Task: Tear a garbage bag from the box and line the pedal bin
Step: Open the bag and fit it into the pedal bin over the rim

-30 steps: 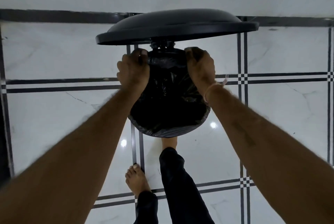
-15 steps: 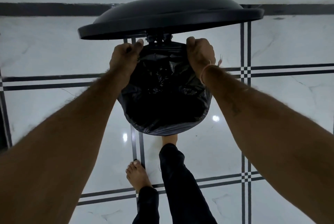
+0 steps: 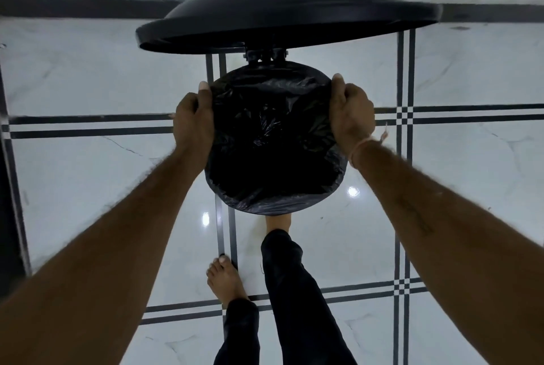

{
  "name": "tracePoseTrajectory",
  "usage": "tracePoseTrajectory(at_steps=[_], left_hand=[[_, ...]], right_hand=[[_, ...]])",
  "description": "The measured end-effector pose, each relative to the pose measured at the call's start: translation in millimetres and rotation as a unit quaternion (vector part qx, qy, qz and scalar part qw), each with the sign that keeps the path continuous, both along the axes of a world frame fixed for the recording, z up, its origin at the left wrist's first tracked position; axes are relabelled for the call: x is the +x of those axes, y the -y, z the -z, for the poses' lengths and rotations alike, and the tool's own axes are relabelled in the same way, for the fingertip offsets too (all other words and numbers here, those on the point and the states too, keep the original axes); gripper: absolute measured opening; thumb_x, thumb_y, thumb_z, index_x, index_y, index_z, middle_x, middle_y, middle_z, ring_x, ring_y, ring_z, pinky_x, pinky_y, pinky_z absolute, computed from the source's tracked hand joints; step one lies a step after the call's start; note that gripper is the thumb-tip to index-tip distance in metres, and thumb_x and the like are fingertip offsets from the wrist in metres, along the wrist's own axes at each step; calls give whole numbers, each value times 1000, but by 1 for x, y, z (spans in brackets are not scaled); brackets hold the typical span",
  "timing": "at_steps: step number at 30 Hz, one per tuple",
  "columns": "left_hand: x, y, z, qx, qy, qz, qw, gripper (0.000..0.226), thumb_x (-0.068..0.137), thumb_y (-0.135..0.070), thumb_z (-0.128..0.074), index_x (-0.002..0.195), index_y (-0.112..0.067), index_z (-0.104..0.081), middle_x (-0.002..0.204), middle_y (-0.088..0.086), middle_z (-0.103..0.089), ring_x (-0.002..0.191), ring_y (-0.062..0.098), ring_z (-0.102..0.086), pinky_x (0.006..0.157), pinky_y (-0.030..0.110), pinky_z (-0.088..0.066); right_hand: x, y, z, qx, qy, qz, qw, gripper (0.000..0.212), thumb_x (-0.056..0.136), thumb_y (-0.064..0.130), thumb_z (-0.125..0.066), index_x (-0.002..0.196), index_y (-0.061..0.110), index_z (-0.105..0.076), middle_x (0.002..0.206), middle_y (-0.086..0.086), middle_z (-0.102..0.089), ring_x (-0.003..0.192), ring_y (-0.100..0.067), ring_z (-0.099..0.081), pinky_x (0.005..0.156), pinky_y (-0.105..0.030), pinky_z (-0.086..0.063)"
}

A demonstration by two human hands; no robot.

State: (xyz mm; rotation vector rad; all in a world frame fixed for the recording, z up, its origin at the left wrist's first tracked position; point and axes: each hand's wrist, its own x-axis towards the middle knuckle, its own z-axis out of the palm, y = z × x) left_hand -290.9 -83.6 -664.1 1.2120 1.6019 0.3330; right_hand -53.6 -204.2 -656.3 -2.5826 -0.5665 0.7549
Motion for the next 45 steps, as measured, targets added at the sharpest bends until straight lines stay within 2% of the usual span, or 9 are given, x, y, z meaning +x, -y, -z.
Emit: tracePoseTrajectory(at_steps=[5, 8, 11, 14, 21, 24, 28, 38, 45], left_hand=[[6, 3, 1, 73, -47, 40, 995, 60, 100, -64, -37, 60, -21, -29, 56, -5, -33, 57, 15, -34, 58, 32, -31], [6, 2, 0, 70, -44, 40, 996, 62, 98, -67, -38, 59, -21, -26, 56, -2, -30, 59, 20, -33, 59, 32, -29], [1, 2, -3, 38, -13, 16, 999, 64, 99, -68, -34, 55, -21, -28, 54, -5, -33, 59, 19, -36, 61, 33, -33], [-8, 5, -9, -74, 57, -66, 993, 67, 97, -70, -27, 62, -19, -51, 72, 8, -55, 71, 23, -54, 71, 36, -49], [-9, 23, -16, -136, 155, -113, 972, 65, 106, -52, -37, 117, 6, -67, 117, 17, -75, 105, 27, -74, 95, 43, -60], [-13, 23, -15, -165, 178, -179, 954, 68, 99, -59, -44, 121, 2, -68, 123, 17, -74, 113, 31, -72, 99, 50, -58], [-19, 48, -25, -167, 97, -259, 946, 80, 75, -78, -60, 109, -6, -68, 116, 11, -75, 108, 30, -73, 94, 48, -60], [-28, 58, -40, -267, 119, -327, 899, 45, 89, -53, -71, 102, -10, -68, 102, 3, -76, 95, 23, -75, 75, 44, -66], [-43, 79, -38, -292, 223, -362, 857, 65, 98, -59, -55, 141, -9, -56, 136, 5, -65, 115, 23, -67, 103, 44, -56]], right_hand=[[5, -13, 9, -32, -51, 83, 995, 58, 108, 54, -22, 100, 13, -62, 105, -13, -64, 112, -34, -62, 108, -45, -43], [10, -13, 8, -12, -76, 84, 993, 64, 110, 52, -25, 114, 3, -65, 104, -13, -63, 105, -29, -59, 90, -31, -41], [10, -5, 11, 74, -121, 122, 982, 56, 106, 54, -37, 65, 18, -49, 67, 3, -46, 72, -20, -49, 71, -33, -39], [7, 8, 8, 119, -184, 155, 963, 58, 99, 57, -44, 53, 21, -37, 57, 8, -38, 64, -16, -41, 66, -36, -38], [5, 7, 11, 81, -225, 182, 954, 55, 97, 56, -52, 96, 5, -72, 82, -4, -65, 80, -20, -64, 83, -37, -59], [5, 16, 7, 118, -232, 225, 939, 48, 96, 56, -55, 70, 16, -57, 76, -3, -56, 77, -24, -55, 76, -38, -53], [-34, 52, -11, 115, -78, 267, 954, 37, 96, 56, -53, 88, 20, -55, 100, -2, -64, 93, -18, -61, 86, -34, -52], [-42, 67, -27, 182, -363, 461, 789, 38, 100, 40, -66, 118, 7, -72, 111, -8, -78, 103, -27, -75, 93, -44, -63], [-38, 83, -27, 147, -392, 433, 798, 35, 100, 49, -62, 110, 17, -70, 114, -1, -74, 110, -23, -68, 82, -41, -60]])
